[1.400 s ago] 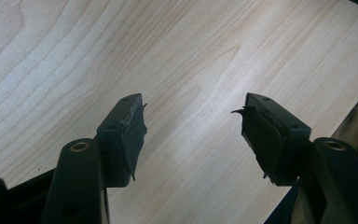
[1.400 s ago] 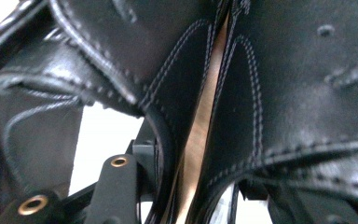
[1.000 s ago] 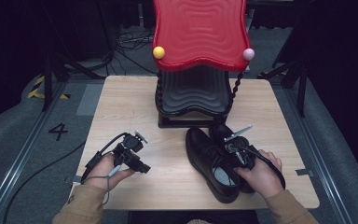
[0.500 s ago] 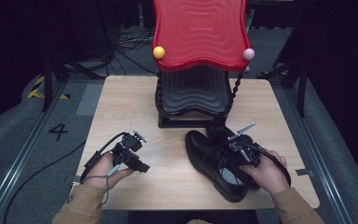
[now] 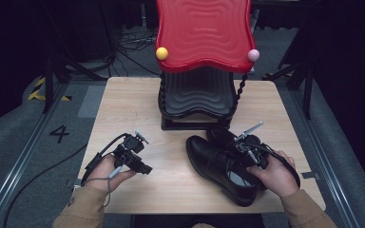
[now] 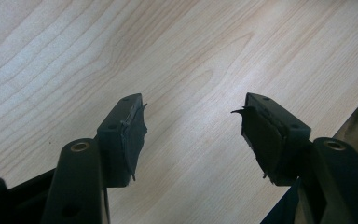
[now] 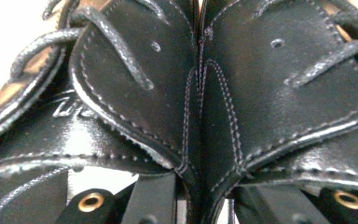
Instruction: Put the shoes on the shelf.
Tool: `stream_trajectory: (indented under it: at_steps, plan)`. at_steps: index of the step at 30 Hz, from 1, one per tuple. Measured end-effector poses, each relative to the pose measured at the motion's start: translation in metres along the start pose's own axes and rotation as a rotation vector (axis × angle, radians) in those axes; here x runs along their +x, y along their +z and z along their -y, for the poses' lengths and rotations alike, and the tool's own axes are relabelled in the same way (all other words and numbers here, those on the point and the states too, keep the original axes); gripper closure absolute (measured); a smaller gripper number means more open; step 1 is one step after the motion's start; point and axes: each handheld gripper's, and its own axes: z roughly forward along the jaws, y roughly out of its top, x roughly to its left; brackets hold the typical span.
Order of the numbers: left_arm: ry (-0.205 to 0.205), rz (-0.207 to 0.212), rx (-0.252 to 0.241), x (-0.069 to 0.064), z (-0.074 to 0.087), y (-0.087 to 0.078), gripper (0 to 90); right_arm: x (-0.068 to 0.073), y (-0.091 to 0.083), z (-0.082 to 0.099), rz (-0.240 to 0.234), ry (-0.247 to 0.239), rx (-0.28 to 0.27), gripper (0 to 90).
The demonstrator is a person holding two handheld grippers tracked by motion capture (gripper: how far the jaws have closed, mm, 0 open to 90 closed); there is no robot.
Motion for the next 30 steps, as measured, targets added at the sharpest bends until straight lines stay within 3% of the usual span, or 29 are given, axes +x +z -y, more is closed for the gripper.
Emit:
stream_trajectory:
  at_steps: [3, 13, 23, 30]
  plan:
    - [-0.006, 0.001, 0.000, 0.000, 0.000, -0.001, 39.7, 0.002, -0.004, -0.001, 0.003, -0.006, -0.003, 82.0]
    - [-0.007, 0.000, -0.007, 0.001, 0.001, -0.001, 39.7, 0.001, -0.046, -0.002, 0.008, -0.023, -0.018, 81.9]
    - [-0.010, -0.001, -0.009, 0.002, 0.002, -0.003, 39.7, 0.012, -0.081, 0.001, 0.016, -0.067, -0.023, 82.0]
    - [-0.010, 0.002, -0.007, 0.002, 0.002, -0.002, 39.7, 0.019, -0.115, 0.000, 0.009, -0.093, -0.072, 82.0]
